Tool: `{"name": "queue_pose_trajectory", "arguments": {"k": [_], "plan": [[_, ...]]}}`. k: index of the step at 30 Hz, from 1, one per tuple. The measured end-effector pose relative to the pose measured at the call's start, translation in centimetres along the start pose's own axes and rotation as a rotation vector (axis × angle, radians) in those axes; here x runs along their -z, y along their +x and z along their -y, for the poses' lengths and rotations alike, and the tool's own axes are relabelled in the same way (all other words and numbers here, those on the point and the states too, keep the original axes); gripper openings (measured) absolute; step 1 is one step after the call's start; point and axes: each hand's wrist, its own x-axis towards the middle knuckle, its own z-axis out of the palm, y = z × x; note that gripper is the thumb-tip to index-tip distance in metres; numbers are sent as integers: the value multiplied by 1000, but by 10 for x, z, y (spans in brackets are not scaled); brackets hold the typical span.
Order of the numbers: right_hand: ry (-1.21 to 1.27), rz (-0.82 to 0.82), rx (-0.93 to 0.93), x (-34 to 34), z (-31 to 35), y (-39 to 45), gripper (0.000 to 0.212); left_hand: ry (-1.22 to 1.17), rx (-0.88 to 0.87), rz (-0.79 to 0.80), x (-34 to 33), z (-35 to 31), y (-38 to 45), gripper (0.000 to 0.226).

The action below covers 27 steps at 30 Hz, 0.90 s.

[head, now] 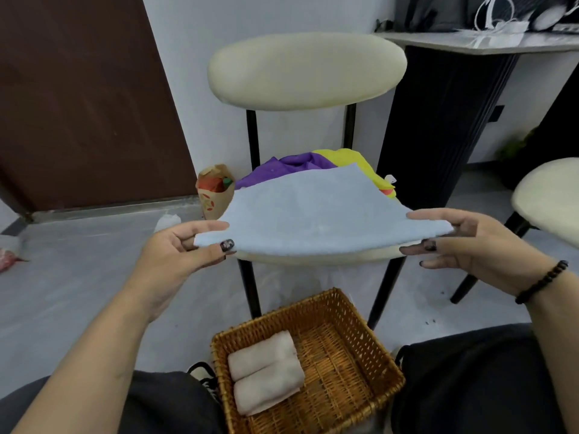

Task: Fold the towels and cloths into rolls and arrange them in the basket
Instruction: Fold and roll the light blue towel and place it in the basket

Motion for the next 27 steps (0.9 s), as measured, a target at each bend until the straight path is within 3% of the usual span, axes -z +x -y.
{"name": "queue_pose_trajectory", "arguments": {"k": [2,5,6,8,11,13,15,18,20,22,27], "plan": [[-74,-3,-2,0,-4,2,52,110,12,60,4,-2,0,44],[-173,-82,22,-5,-7,9,24,308,30,47,4,-4,2,37],[-197,-92,38,-6,-7,10,32,359,21,35,6,-1,4,29],[-245,-110,66,-1,-8,13,69,362,18,41,8,-2,6,20],[-300,-88,100,5,-2,11,56,322,21,44,14,-6,8,23],[-367,-46,134,9,1,11,53,339,6,84,18,-10,10,6],[-407,-59,220,12,1,13,62,381,-6,151,23,-11,14,54],[-388,-141,345,10,7,21,52,383,22,200,29,-11,24,73],[-265,-139,375,1,11,30,29,381,24,172,31,-11,34,62],[-225,-201,380,-9,12,45,23,369,38,123,30,-8,46,42],[-246,-357,311,-18,-4,104,54,299,119,-31,20,13,83,14]]}}
